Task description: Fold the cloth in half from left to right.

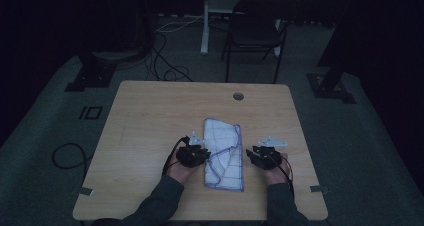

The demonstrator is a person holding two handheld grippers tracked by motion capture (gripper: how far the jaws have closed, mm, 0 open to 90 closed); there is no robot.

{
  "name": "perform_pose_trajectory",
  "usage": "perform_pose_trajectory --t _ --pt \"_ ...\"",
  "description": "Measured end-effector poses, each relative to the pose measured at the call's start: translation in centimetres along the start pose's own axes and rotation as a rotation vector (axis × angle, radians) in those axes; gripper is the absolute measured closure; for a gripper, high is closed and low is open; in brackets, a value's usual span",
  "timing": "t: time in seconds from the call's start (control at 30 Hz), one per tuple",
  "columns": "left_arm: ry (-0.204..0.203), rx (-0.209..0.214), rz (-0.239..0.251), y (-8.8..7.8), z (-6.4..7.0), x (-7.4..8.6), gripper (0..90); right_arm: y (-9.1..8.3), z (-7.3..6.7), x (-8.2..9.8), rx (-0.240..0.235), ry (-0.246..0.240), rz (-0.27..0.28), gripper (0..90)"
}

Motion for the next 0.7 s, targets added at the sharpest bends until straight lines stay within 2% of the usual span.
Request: perform_pose_trajectory --t 0.13,0.2,0.3,0.4,0.43,0.5,0.7 --pt "0.001 0.003 -0.015 0.2 0.1 0.6 82.5 0.1 0.0 0.0 0.000 -0.001 -0.003 63.5" --pt "0.016 0.012 -0.012 0.1 0.4 0.5 82.6 0.1 -0.1 0.0 -0.002 -0.004 -0.004 63.5" --pt "0.032 0.053 0.011 0.0 1.3 0.1 81.6 0.2 -0.1 0.0 -0.003 -0.006 -0.004 63.4" --pt "0.075 0.091 0.012 0.2 2.7 -0.2 80.9 0.2 -0.1 0.0 -0.002 -0.003 -0.004 63.3" --pt "0.089 0.118 0.018 0.3 3.5 -0.3 80.5 0.2 -0.1 0.0 -0.001 -0.003 -0.003 63.4" --pt "0.094 0.155 0.029 0.4 4.3 -0.4 79.5 0.1 -0.1 0.0 -0.001 0.000 -0.003 63.3" --pt "0.139 0.207 0.006 0.7 6.2 0.0 78.7 0.1 0.0 0.0 -0.001 0.002 0.000 63.3"
Point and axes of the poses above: each handheld gripper's, and its own axes: y roughly forward along the jaws, x roughly out of its underside, z roughly to its right, the point moved 2 cm from there along y, roughly forward along the jaws, and after that the axes turned 9 degrees about z, right-handed, at the moved point
